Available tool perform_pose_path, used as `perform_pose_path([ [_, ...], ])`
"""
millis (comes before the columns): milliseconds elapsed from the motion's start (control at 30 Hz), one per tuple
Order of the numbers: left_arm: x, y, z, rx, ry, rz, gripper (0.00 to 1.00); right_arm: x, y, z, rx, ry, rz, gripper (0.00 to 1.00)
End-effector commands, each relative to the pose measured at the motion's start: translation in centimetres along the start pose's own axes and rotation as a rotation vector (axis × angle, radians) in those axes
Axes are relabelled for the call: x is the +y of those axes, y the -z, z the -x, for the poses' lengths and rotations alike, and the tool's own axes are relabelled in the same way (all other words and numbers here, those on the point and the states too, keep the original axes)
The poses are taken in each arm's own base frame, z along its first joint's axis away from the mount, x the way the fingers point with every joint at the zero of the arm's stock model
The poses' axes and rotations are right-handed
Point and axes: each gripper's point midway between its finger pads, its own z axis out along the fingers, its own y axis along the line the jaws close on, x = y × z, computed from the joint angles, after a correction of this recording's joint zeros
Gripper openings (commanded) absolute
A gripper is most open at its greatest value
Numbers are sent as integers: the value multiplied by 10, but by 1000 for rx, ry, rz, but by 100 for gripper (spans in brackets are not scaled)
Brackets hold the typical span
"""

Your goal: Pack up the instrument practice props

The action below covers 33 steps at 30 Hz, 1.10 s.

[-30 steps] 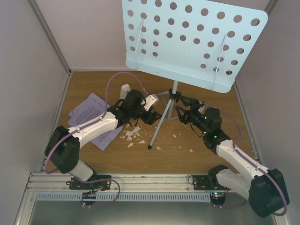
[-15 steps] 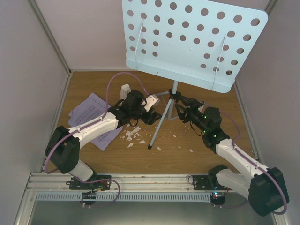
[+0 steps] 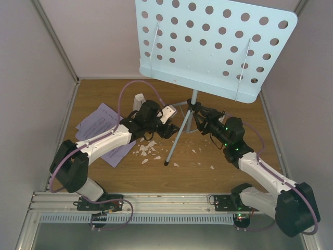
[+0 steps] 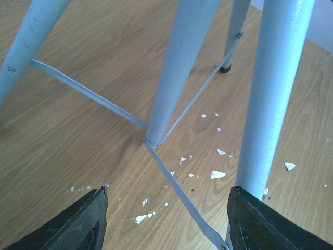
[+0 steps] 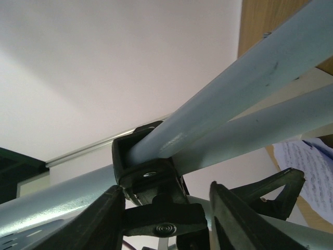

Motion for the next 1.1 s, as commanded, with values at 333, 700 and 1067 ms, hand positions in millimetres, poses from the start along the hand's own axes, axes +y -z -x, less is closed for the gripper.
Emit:
perform_pose_path([
  [333,-12,-1,17,-43,-43,-30,63,6,11,9,-102,97,-9,32],
  [700,-15,0,17,-44,-46,-35,61,-13,14,28,-183,286,-106,29],
  [1067,-16,-1,17,-43,-49,-40,62,-7,20,36,-235,539,-125,29],
])
